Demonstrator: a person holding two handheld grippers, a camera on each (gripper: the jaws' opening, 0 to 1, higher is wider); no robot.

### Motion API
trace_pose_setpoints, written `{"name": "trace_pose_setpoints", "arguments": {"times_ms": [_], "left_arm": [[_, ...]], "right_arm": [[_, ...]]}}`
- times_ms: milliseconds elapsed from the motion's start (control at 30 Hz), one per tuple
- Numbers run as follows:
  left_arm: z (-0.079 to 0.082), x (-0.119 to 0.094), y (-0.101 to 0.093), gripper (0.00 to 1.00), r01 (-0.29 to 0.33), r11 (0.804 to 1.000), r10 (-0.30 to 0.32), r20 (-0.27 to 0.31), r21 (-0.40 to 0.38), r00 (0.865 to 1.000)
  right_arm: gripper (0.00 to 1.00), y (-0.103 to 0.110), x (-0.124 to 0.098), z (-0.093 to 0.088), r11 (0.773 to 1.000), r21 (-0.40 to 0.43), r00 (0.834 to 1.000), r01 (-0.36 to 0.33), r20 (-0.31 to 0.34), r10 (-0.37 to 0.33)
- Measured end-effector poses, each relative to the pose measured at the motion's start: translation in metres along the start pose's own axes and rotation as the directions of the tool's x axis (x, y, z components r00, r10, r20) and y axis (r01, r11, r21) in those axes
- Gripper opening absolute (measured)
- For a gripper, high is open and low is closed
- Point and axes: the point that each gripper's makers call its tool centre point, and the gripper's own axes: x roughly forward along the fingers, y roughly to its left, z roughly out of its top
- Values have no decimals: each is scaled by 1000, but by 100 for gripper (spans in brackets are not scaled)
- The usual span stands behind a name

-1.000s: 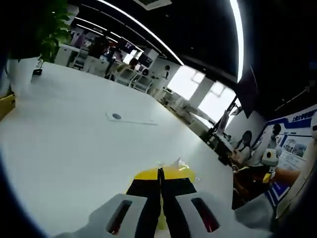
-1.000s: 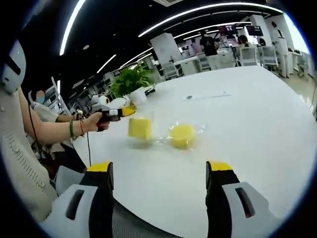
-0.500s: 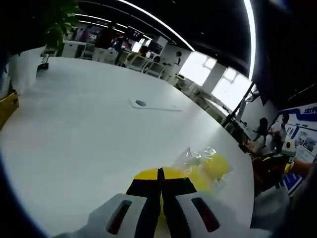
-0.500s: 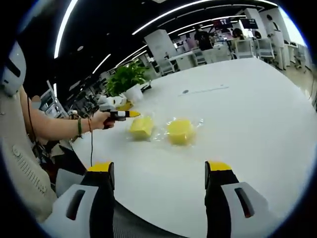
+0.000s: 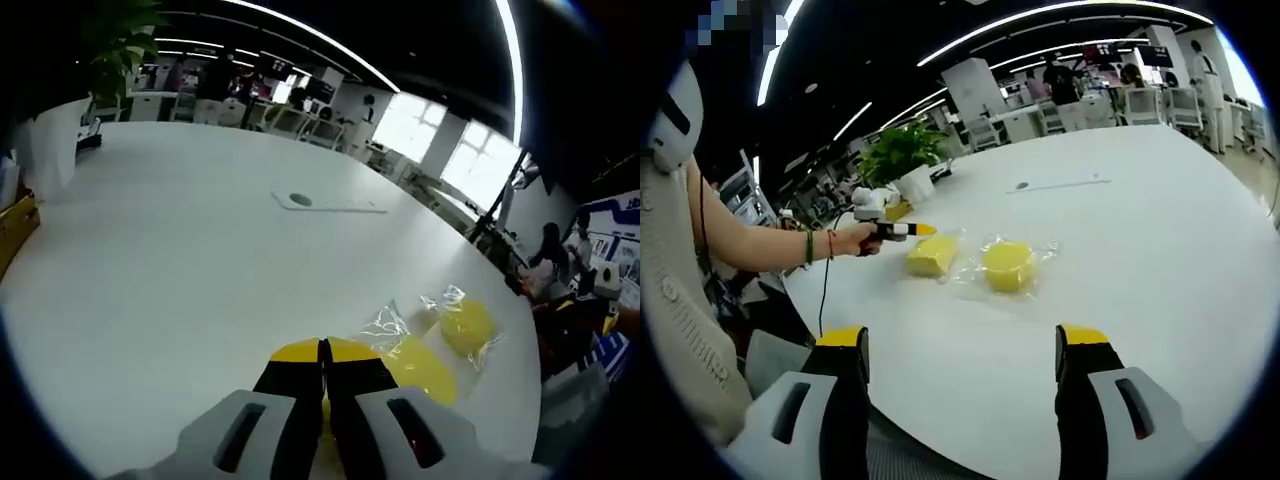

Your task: Compare the silicone blocks by pressing each to a similar depth, holding the contact briefly, and releasing to observe deformation and rebound differences across the visible hardness samples.

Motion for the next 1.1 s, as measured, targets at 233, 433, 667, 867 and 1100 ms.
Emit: {"name": "trace_pose_setpoints", "arguments": {"times_ms": [233, 433, 667, 867, 1100], "left_arm": [[8, -8, -3, 11, -15, 999, 18, 50, -44, 999], [20, -25, -3, 33, -67, 996, 72, 102, -55, 992], [27, -65, -37, 45, -53, 997, 63, 156, -62, 986], [37, -108, -68, 57, -64, 998, 65, 225, -10, 972], [40, -160, -107, 62, -48, 999, 52, 337, -19, 940]], "right_arm": [[69, 2, -1, -2, 1000, -12, 1000, -1, -9, 1], [68, 7, -2, -3, 1000, -17, 1000, -13, -10, 12], [70, 21, -1, 3, 998, -33, 999, -52, -9, 51], [71, 33, -3, 19, 993, -72, 995, -89, 36, 92], [77, 46, -8, 42, 987, -100, 980, -124, 141, 137]]}}
